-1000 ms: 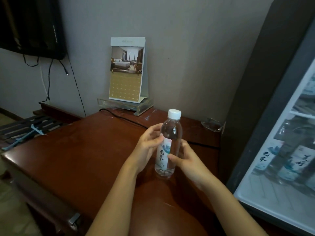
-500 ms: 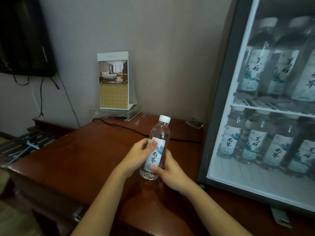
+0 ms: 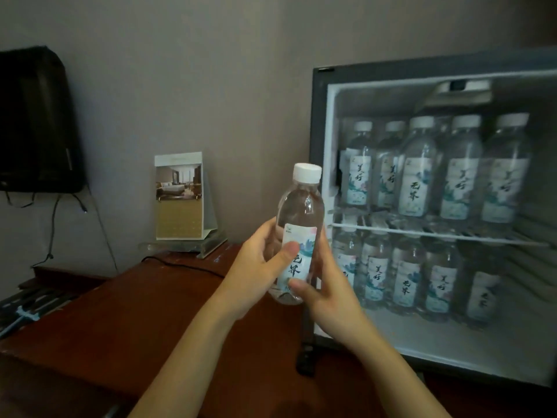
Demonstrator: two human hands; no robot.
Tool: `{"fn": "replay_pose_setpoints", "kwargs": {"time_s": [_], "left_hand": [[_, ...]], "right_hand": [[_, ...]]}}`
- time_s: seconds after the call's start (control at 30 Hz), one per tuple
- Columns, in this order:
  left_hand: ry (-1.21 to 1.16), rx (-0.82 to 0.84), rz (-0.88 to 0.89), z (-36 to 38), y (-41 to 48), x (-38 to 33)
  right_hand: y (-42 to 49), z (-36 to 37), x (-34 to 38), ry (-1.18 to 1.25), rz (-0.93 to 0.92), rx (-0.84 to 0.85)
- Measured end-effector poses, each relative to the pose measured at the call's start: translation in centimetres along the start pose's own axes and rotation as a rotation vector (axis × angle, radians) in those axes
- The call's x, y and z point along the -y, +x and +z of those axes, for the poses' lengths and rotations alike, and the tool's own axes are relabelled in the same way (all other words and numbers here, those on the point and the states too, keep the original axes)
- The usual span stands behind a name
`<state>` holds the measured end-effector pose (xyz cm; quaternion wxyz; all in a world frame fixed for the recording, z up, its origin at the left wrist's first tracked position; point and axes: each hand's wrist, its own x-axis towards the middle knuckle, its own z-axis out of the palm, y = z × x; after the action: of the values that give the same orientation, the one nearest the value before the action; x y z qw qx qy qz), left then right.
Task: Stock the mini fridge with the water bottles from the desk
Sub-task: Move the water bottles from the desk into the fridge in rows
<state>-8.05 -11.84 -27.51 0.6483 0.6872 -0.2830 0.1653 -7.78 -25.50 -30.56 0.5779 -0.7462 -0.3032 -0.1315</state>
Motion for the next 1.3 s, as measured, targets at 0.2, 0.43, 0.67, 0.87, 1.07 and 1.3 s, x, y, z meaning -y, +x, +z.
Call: {"fn": "replay_pose_setpoints", "kwargs": {"time_s": [0.2,0.43,0.67,0.87,1.07,1.3], "left_hand": [[-0.017,0.003,0.130,7.0,4.9,-2.3],[-0.040,-0.068,0.035,10.7,10.9,-1.1],[-0.001,-0.056,-0.072,12.0,14.5,1.2],[0.072,-0.025,-0.081,11.7,15.8,2.1],[0.213,-0.022,-0.120,11.4,16.0,4.1],[0.385,-0.026,-0.071,11.7,15.3,4.6]], "right_hand": [[0.7,-6.4,2.3,-0.196,-0.143,-0.259],[3.9,-10.3,2.0,-0.412,-0.047,-0.410],[5.6,-11.5,0.5,-0.855,0.081,-0.554],[5.9,-11.4,-1.3,-0.940,0.125,-0.547],[6.0,-10.8,-2.1,-0.945,0.109,-0.574],[6.5,-10.7,-2.6,-0.976,0.134,-0.563]]}}
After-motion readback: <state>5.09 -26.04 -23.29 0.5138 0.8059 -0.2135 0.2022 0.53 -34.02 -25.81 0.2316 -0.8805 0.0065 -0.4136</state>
